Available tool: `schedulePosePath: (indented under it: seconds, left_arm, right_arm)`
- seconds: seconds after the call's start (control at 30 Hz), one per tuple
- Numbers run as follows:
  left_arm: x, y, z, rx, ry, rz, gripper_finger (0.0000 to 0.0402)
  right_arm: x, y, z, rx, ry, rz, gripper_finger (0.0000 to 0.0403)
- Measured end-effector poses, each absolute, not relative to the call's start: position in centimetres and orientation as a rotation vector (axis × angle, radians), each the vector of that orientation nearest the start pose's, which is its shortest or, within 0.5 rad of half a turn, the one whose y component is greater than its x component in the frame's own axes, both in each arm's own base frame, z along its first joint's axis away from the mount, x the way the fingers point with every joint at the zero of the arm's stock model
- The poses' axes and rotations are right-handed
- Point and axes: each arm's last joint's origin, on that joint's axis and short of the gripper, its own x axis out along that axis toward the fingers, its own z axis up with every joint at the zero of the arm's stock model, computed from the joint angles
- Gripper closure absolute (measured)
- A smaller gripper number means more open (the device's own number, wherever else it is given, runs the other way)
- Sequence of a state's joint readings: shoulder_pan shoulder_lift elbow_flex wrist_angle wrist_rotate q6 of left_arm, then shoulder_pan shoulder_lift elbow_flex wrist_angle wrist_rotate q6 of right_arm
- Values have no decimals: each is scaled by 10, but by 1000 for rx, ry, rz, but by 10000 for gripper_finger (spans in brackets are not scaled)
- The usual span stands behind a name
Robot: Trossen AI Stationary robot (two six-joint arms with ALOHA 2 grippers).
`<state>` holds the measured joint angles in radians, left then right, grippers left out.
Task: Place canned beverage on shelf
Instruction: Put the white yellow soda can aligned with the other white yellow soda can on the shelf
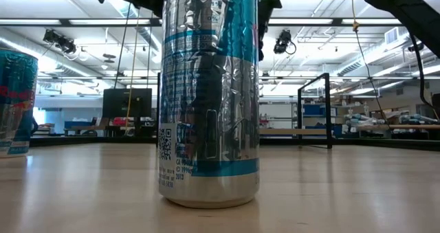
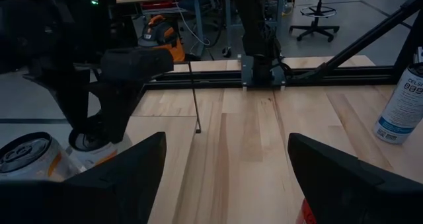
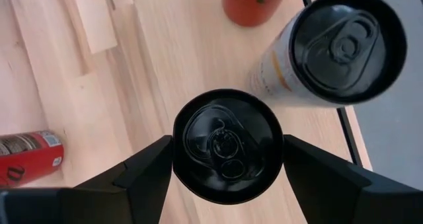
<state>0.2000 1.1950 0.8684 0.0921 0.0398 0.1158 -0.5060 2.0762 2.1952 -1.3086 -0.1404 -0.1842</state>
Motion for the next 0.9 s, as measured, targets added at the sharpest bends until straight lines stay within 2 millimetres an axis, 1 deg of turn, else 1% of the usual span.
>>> schedulePosePath:
  seconds: [0.1,0.17,0.27,0.37,0.53,0.73,0.9]
  left_arm:
    - [263,52,305,87,242,146,79]
    - [263,52,305,87,242,146,79]
    - [263,52,305,87,242,146,79]
    - [263,52,305,87,242,146,79]
    - [263,52,305,87,242,146,79]
    - [263,52,305,88,242,146,79]
    - [263,52,305,88,242,145,79]
  right_arm:
    - [369,-200,333,241,1150,-221,121]
    - [367,-203,333,288,1142,-234,121]
    - [366,-206,333,372,1117,-213,121]
    - [366,-207,333,411,1099,-190,121]
    - [374,-202,330,361,1078,-178,121]
    - [376,-197,330,279,1100,-154,121]
    - [375,-197,330,274,1103,-150,121]
